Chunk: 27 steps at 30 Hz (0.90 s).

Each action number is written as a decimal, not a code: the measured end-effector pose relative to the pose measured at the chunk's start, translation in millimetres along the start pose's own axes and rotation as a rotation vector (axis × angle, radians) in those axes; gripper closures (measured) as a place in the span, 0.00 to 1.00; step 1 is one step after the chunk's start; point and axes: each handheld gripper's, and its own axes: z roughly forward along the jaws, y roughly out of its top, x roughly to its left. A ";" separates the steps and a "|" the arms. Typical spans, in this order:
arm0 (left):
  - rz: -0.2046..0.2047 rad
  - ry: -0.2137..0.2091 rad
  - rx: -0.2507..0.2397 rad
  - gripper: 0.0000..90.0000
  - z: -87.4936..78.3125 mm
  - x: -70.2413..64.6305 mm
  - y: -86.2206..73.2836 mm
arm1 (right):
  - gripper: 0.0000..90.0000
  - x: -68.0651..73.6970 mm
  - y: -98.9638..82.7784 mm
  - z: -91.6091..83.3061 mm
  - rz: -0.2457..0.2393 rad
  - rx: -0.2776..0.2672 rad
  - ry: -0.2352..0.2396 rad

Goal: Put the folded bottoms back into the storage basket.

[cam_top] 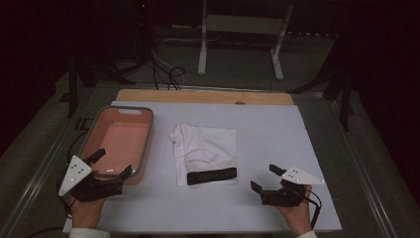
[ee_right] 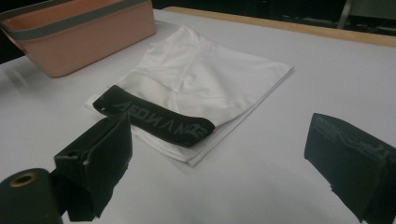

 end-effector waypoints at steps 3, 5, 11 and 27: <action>-0.028 -0.002 0.009 0.00 -0.3 1.2 -0.1 | 0.09 0.9 -0.6 1.4 0.000 0.007 0.004; -0.038 0.002 0.022 0.00 -0.1 1.1 0.3 | 0.09 1.7 -0.5 1.7 0.001 0.010 0.004; -0.032 0.021 0.028 0.00 -0.4 1.0 -0.6 | 0.09 0.8 -1.1 3.8 0.017 0.031 0.005; 0.002 0.024 0.076 0.00 7.5 -6.1 -4.1 | 0.09 4.8 14.9 4.5 0.078 0.068 -0.031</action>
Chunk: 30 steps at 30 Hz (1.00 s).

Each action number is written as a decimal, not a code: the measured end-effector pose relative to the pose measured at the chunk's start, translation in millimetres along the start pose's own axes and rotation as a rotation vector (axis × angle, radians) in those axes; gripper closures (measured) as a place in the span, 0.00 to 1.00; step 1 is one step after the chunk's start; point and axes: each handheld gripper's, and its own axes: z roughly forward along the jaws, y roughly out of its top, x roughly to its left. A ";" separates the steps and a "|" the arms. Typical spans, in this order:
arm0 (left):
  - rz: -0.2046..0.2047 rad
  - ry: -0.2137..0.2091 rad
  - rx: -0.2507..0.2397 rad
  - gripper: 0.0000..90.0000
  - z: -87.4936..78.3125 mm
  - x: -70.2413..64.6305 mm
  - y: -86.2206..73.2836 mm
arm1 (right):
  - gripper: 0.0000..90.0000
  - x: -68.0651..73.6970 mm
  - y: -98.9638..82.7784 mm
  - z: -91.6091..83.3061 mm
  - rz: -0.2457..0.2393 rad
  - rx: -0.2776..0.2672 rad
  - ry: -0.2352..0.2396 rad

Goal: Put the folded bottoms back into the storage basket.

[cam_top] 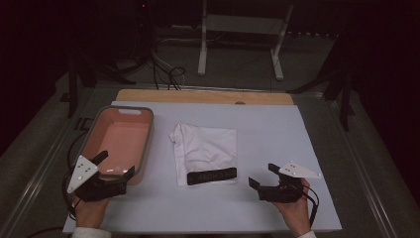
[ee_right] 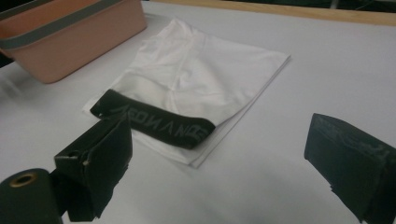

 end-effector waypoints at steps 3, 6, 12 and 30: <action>0.010 -0.002 0.006 0.00 1.5 -2.2 -0.3 | 0.09 1.8 3.9 0.5 -0.005 0.005 -0.017; 0.018 -0.005 0.012 0.00 3.0 -4.3 -0.8 | 0.09 4.1 7.6 1.1 -0.001 0.010 -0.013; 0.029 -0.011 0.022 0.00 5.8 -7.2 -1.7 | 0.09 8.8 14.1 4.3 -0.018 0.002 -0.038; 0.039 -0.009 0.029 0.00 7.2 -9.0 -2.9 | 0.09 32.9 40.8 31.4 -0.052 0.052 -0.055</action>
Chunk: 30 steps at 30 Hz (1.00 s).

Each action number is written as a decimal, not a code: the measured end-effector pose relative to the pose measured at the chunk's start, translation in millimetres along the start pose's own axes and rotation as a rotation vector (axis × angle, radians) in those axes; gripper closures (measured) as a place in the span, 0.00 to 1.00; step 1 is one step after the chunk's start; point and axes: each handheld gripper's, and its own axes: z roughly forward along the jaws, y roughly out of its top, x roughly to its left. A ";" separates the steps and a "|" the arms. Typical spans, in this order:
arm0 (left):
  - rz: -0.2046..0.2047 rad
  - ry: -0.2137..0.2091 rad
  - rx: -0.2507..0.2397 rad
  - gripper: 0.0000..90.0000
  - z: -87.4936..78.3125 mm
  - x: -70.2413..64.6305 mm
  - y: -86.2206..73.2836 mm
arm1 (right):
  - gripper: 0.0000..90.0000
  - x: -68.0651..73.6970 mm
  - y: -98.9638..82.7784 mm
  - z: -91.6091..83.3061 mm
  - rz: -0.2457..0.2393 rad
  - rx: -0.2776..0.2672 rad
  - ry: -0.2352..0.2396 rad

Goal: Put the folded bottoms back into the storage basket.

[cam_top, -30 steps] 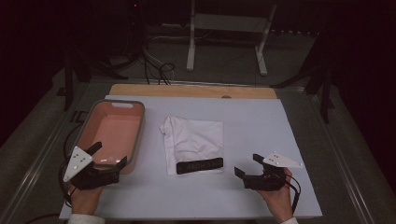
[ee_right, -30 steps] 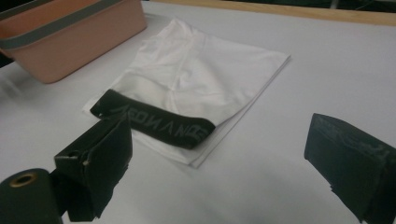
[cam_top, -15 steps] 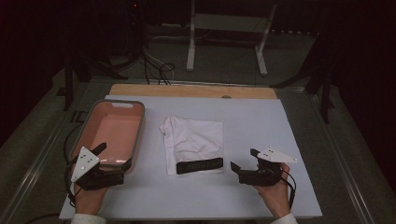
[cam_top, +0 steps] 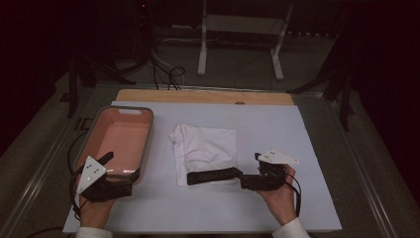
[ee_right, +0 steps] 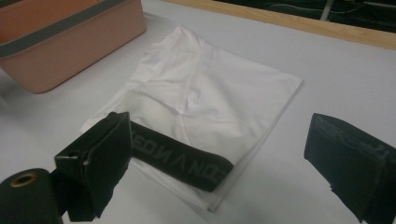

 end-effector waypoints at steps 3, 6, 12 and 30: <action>0.000 0.001 0.000 0.00 0.3 -0.4 -0.5 | 0.09 2.5 2.2 3.7 0.005 0.004 0.002; 0.002 0.002 0.000 0.00 0.5 -0.9 -0.6 | 0.09 6.0 4.3 9.9 -0.001 0.016 -0.003; 0.003 0.001 0.000 0.00 0.7 -1.3 -1.0 | 0.09 12.3 5.0 21.5 -0.006 0.035 -0.002; 0.005 0.002 0.002 0.00 1.2 -1.5 -2.4 | 0.09 10.9 -7.4 51.3 0.034 0.099 -0.010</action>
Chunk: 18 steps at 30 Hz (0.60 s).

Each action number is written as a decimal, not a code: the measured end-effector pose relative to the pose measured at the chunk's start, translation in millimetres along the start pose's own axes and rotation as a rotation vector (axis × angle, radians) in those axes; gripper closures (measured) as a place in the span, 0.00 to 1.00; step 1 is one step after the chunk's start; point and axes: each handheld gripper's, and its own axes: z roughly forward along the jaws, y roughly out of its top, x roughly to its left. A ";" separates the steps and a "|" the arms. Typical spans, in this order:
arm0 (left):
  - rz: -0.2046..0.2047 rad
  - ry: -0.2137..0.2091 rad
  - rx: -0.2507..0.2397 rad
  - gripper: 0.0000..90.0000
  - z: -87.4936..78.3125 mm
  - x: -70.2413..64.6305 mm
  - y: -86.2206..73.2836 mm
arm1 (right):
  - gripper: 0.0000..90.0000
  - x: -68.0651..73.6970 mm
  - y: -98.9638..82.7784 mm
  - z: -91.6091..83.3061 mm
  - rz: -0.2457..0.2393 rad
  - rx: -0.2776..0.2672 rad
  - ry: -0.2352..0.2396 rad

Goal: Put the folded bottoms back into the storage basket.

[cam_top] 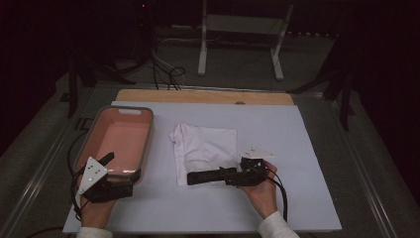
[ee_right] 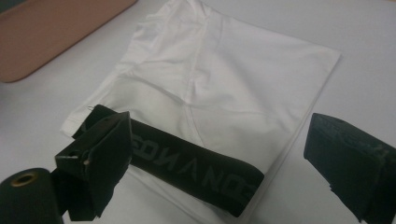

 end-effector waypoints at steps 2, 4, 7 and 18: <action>0.000 0.000 -0.001 0.00 -0.1 0.0 0.0 | 0.09 -1.1 -1.1 1.1 0.002 0.001 -0.001; 0.000 0.000 -0.001 0.00 -0.1 -0.2 -0.1 | 0.09 -2.9 -3.3 2.7 0.014 0.008 -0.004; 0.001 -0.001 0.002 0.00 0.3 -0.6 -0.2 | 0.10 -5.3 -6.6 4.8 0.028 0.020 -0.007; -0.004 0.000 -0.007 0.00 -1.0 -0.8 0.3 | 0.15 -10.1 -9.1 11.0 0.062 0.053 -0.006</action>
